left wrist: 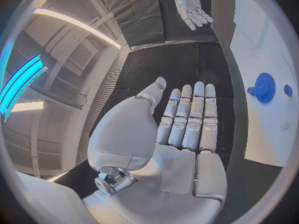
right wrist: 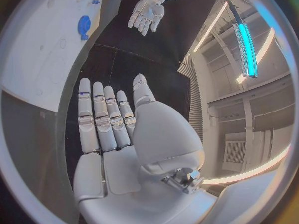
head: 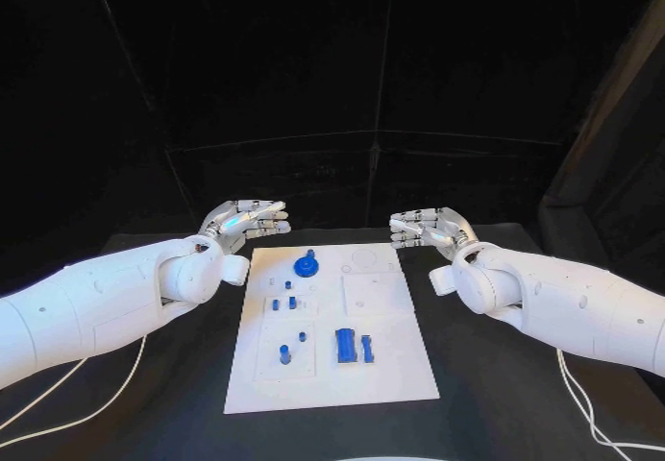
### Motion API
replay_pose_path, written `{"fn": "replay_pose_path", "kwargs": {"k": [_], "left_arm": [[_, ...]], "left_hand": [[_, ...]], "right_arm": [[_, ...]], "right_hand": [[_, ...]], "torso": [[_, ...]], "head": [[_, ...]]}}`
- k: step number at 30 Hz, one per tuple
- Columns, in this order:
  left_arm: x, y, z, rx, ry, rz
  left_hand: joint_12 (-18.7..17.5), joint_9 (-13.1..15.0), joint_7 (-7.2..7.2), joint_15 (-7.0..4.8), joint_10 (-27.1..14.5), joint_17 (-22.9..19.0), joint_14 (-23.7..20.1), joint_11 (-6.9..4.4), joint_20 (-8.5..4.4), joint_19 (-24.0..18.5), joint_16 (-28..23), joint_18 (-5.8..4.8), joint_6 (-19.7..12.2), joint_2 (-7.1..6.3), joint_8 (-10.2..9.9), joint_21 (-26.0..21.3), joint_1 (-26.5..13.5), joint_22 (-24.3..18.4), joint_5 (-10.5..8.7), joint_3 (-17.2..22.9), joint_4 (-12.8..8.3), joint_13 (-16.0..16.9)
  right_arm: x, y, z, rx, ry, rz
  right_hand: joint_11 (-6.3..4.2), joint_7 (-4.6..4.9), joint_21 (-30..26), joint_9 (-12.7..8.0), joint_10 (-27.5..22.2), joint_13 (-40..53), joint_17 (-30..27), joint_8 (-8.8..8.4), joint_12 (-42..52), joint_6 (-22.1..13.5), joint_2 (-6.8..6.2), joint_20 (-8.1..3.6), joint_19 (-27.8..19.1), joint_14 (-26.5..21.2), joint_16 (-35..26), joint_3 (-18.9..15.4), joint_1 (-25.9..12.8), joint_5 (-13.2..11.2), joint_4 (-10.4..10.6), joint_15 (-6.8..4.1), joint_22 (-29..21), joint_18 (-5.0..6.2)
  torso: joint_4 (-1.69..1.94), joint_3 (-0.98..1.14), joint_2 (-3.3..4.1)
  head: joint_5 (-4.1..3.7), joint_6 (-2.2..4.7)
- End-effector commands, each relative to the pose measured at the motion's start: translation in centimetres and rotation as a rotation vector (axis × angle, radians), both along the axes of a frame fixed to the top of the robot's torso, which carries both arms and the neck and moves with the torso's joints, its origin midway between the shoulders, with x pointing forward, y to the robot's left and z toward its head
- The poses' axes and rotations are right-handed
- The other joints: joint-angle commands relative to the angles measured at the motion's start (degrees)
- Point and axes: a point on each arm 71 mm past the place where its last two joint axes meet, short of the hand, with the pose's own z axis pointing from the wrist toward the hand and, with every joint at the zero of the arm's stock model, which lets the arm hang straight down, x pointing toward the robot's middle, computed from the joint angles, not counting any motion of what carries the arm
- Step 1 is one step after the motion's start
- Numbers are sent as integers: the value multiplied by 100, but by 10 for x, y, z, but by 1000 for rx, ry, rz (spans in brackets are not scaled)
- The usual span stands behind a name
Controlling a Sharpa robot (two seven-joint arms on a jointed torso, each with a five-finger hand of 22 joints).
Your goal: Assemble the parts on the task board
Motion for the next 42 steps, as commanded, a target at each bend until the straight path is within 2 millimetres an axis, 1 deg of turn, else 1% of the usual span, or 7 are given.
{"fn": "replay_pose_path", "kwargs": {"k": [1,6,12,24,25,28,42], "left_arm": [[6,3,-1,-17,-22,100],[9,-2,-6,-14,-21,117],[3,-9,-9,5,-1,68],[-36,-35,-6,70,-49,170],[-40,-38,-4,77,-56,181],[-54,-45,1,98,-81,217],[-76,-54,12,128,-126,273]], "left_hand": [[-98,-3,21,47,-11,-70,10,49,32,-21,-155,92,-16,29,-59,-58,94,-68,-12,-60,-1,-6],[-163,-2,17,58,2,-119,28,54,43,-7,-266,93,-9,58,-91,-83,117,-120,-11,-91,1,-5],[-467,-375,-419,-260,-2465,-781,-2265,-309,-544,-2002,-777,-290,-2318,78,-580,-445,-2852,-620,-315,-510,196,-360],[-916,-375,-1054,-719,-3876,-781,-3579,-830,-881,-3145,-1065,-504,-3643,78,-580,-988,-4552,-907,-315,-1146,196,-360],[-916,-375,-1054,-719,-3961,-781,-3660,-830,-900,-3215,-1088,-504,-3722,78,-580,-988,-4656,-925,-315,-1146,196,-360],[-916,-375,-1054,-719,-4236,-781,-3916,-830,-966,-3438,-1523,-968,-3982,78,-580,-988,-4987,-1354,-315,-1146,196,-360],[-916,-375,-1054,-719,-5053,-781,-4675,-830,-1403,-4094,-1523,-968,-4747,78,-580,-988,-5968,-1354,-315,-1146,196,-360]], "right_arm": [[8,4,1,106,-28,24],[14,9,-1,101,-44,30],[9,9,-2,53,-20,-17],[-32,30,19,110,-50,-146],[-36,31,21,113,-52,-157],[-49,36,27,122,-54,-189],[-62,40,34,128,-54,-221]], "right_hand": [[-1,9,-49,-26,2,-62,-60,-31,2,-2,20,0,63,63,-20,8,-47,-16,-57,3,-34,79],[0,15,-111,-61,34,-149,-148,-29,5,30,63,4,117,95,-21,22,-62,-4,-140,2,-83,77],[-350,-439,-477,-588,-2485,-686,-740,-394,-376,-2172,-494,-510,-2364,-2531,-381,473,-3282,-514,-89,-662,-569,-297],[-870,-696,-1015,-588,-3912,-686,-740,-394,-376,-3420,-494,-802,-3774,-4020,-381,720,-5108,-514,-89,-662,-569,-517],[-870,-1108,-1015,-588,-3999,-686,-740,-394,-376,-3499,-494,-819,-3861,-4111,-381,739,-5221,-514,-89,-662,-569,-517],[-870,-1108,-1015,-588,-4294,-686,-740,-394,-376,-3750,-494,-1269,-4148,-4414,-381,1142,-5593,-514,-89,-662,-569,-981],[-870,-1108,-1015,-588,-5124,-686,-740,-394,-376,-4483,-494,-1269,-4969,-5283,-381,1142,-6662,-514,-89,-662,-569,-981]], "torso": [[-9,15,-43],[30,10,-36],[54,40,-55],[201,139,-128],[201,139,-128],[201,139,-128],[201,139,-128]], "head": [[39,73],[57,166],[59,221],[94,504],[94,504],[94,504],[94,504]]}}
